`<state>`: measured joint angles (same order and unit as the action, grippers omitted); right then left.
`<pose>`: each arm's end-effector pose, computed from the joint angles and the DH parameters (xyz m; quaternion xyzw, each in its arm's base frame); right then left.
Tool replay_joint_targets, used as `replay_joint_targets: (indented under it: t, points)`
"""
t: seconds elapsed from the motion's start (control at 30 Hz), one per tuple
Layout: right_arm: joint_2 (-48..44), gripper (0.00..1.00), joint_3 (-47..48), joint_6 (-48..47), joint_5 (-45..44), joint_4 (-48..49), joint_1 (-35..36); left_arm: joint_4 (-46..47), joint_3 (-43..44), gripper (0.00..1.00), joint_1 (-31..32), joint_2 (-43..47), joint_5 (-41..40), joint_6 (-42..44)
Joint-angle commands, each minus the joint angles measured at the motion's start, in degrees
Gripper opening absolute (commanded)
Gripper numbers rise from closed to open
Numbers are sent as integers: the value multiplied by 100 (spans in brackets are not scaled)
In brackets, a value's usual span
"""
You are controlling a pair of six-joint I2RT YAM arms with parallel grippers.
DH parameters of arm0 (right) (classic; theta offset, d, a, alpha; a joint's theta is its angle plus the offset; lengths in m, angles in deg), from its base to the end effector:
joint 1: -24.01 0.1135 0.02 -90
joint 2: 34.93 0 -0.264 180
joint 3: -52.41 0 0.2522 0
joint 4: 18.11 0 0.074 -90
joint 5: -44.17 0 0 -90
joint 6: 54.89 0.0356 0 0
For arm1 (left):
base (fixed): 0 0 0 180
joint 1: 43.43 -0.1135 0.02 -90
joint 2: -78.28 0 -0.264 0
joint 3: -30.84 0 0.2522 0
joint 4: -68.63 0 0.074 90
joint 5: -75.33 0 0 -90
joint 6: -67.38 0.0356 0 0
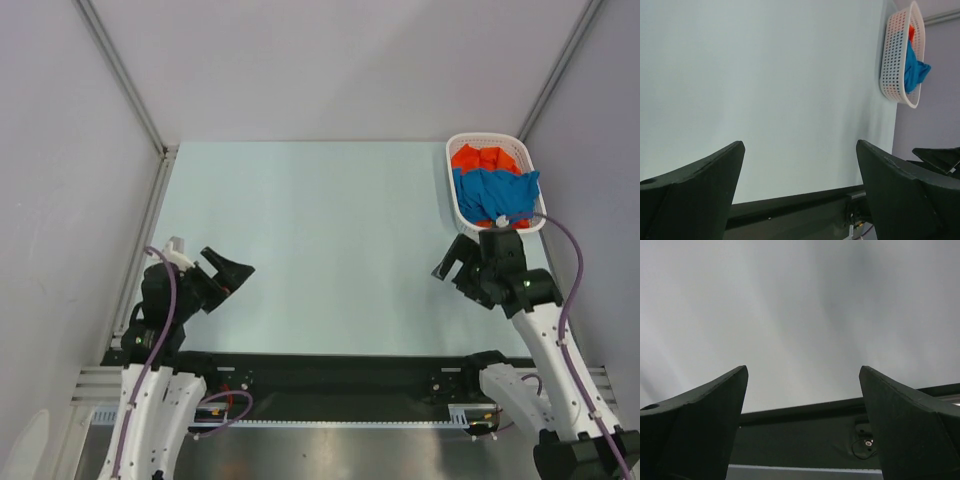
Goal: Fold and stack the t-shirts
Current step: Grab the tshirt from the pile
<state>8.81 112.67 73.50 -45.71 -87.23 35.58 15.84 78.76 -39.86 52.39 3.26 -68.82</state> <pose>0.1348 0.0277 0.2807 0.2193 0.9215 0.1363 0.2902 0.1081 -0.0177 0.2682 -0.2404 0.8280 -0.3283 0.3859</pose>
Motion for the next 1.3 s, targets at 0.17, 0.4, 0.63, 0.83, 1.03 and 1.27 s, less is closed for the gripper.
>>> replay_joint_targets:
  t: [0.17, 0.4, 0.63, 0.83, 1.03, 1.27]
  points:
    - [1907, 98, 2528, -903, -1312, 401, -375, -257, -223, 100, -41, 1883, -91, -1558]
    - [4693, 100, 5129, -1125, -1342, 183, -1013, 98, -209, 100, -41, 1519, 870, -885]
    - [6830, 91, 6731, -676, -601, 174, -2272, -492, 1171, 93, -41, 429, 764, 637]
    - [7402, 79, 6600, -833, -672, 498, -2555, -343, 1445, 74, -41, -12, 826, 1086]
    - [7868, 68, 6556, -799, -320, 762, -2537, -220, 1568, 66, -50, -478, 791, 1280]
    - [8246, 64, 6565, -552, -74, 947, -2484, 105, 1595, 62, -41, -953, 896, 1315]
